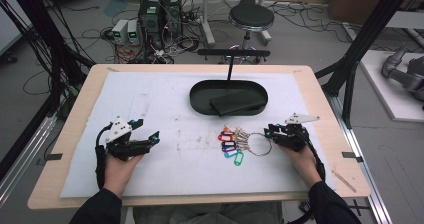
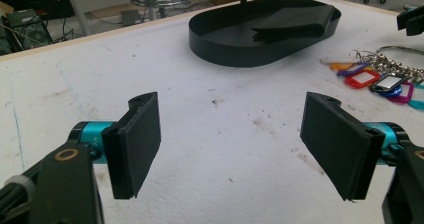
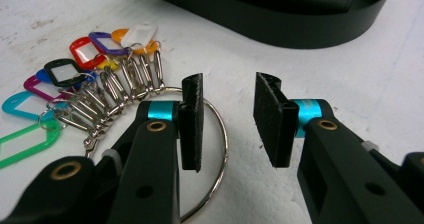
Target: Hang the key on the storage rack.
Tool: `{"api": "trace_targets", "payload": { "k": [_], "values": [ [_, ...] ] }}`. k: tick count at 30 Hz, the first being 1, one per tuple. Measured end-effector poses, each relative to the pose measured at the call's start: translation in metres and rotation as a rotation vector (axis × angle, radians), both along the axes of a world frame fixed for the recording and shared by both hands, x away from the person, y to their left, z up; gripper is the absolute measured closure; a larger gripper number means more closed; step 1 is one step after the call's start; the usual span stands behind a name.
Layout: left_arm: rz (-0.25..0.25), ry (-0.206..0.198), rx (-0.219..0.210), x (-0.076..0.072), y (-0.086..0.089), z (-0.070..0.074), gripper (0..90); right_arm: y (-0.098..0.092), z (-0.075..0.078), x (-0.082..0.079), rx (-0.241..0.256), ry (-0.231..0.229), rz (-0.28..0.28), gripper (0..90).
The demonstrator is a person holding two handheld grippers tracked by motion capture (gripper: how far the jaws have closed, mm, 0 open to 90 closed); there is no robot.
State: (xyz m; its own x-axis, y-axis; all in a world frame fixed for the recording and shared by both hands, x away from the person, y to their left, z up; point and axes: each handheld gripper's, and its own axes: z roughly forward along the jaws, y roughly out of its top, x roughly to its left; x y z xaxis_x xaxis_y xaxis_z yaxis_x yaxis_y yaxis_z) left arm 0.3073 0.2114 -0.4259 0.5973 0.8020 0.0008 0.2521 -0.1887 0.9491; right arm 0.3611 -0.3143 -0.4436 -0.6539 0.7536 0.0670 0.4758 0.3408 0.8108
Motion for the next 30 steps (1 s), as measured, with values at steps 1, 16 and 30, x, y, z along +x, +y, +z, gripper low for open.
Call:
{"api": "trace_targets", "payload": {
  "k": [1,16,30],
  "values": [
    [0.003,0.000,-0.003,-0.001,0.000,0.000,24.2,0.000,0.000,0.000,0.002,0.006,-0.003,68.1],
    [-0.010,-0.006,-0.006,0.001,-0.002,0.001,24.3,0.007,-0.008,-0.012,-0.092,0.077,-0.067,76.7],
    [-0.006,-0.006,-0.001,0.000,-0.002,0.001,24.2,0.006,-0.008,-0.008,-0.089,0.099,-0.090,87.6]
  ]
}}
